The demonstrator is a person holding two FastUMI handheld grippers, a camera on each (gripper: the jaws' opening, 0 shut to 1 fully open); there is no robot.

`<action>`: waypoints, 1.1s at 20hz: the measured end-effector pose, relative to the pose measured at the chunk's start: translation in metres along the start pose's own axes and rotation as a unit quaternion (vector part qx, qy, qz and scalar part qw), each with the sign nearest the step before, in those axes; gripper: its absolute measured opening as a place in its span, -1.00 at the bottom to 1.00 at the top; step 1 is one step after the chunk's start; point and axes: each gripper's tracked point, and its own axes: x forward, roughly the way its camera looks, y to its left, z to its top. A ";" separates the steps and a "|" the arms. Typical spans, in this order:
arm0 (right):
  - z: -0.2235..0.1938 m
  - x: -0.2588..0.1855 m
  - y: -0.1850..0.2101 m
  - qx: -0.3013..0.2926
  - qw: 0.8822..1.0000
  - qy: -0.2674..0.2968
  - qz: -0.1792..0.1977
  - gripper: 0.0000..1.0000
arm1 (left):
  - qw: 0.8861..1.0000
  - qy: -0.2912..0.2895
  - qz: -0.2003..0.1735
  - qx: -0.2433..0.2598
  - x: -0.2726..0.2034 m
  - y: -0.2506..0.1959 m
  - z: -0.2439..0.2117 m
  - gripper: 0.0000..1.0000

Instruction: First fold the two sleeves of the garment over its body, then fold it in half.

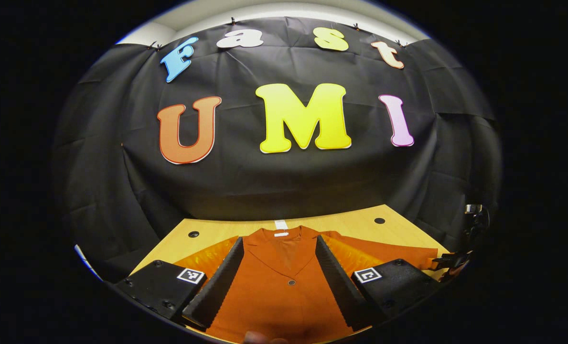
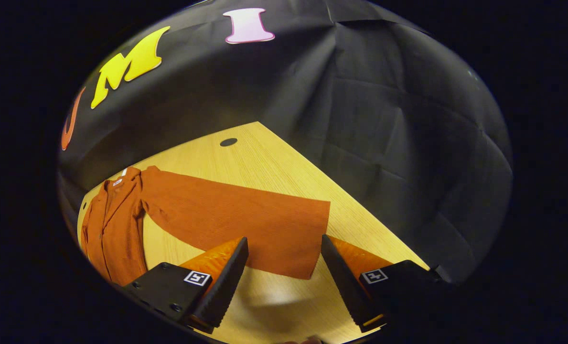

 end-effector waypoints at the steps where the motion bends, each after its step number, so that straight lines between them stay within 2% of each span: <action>1: -0.006 0.008 -0.006 0.001 1.000 0.007 -0.002 0.92 | 1.000 0.003 0.004 0.002 0.001 -0.003 -0.001 0.96; 4: -0.022 0.020 -0.014 -0.006 0.999 0.032 0.001 0.96 | 1.000 0.002 0.006 0.006 -0.002 -0.017 0.002 0.96; 5: -0.019 0.022 -0.012 -0.013 1.000 0.022 0.002 0.90 | 1.000 0.001 0.004 0.008 -0.004 -0.022 0.003 0.95; 6: -0.022 0.025 -0.012 -0.021 0.999 0.027 0.000 0.98 | 1.000 0.000 -0.003 0.012 -0.006 -0.027 0.003 0.96; 8: -0.021 0.024 -0.017 -0.030 0.999 0.025 -0.015 0.98 | 0.999 -0.007 -0.022 0.024 -0.009 -0.033 0.006 0.99; 9: -0.016 0.029 -0.015 -0.022 0.999 0.019 -0.016 0.90 | 0.999 -0.010 -0.026 0.029 -0.008 -0.031 0.007 0.98; 10: -0.015 0.032 -0.017 -0.013 0.999 0.017 -0.024 0.63 | 0.999 -0.014 -0.026 0.033 -0.008 -0.026 0.010 0.98; 11: -0.014 0.030 -0.022 -0.004 0.999 0.017 -0.034 0.46 | 0.999 -0.019 -0.026 0.033 -0.009 -0.021 0.011 0.99; 12: -0.012 0.032 -0.023 0.006 0.999 0.014 -0.036 0.17 | 0.999 -0.023 -0.025 0.030 -0.011 -0.014 0.012 0.99; 13: -0.013 0.033 -0.022 0.009 0.999 0.012 -0.032 0.02 | 0.999 -0.024 -0.022 0.027 -0.012 -0.005 0.011 0.99; 15: -0.012 0.033 -0.019 0.007 0.999 0.018 -0.030 -0.63 | 0.999 -0.021 -0.015 0.019 -0.014 0.012 0.007 0.99; 17: -0.007 0.035 -0.016 0.010 0.999 0.024 -0.028 -0.78 | 1.000 -0.023 -0.006 0.008 -0.017 0.029 0.006 0.98; 18: -0.007 0.033 -0.014 0.009 0.999 0.027 -0.025 -0.95 | 1.000 -0.022 -0.001 0.004 -0.017 0.037 0.005 0.98; 22: 0.019 0.022 -0.007 -0.018 1.000 0.010 -0.009 -0.91 | 1.000 -0.024 0.016 -0.003 -0.018 0.063 0.002 0.99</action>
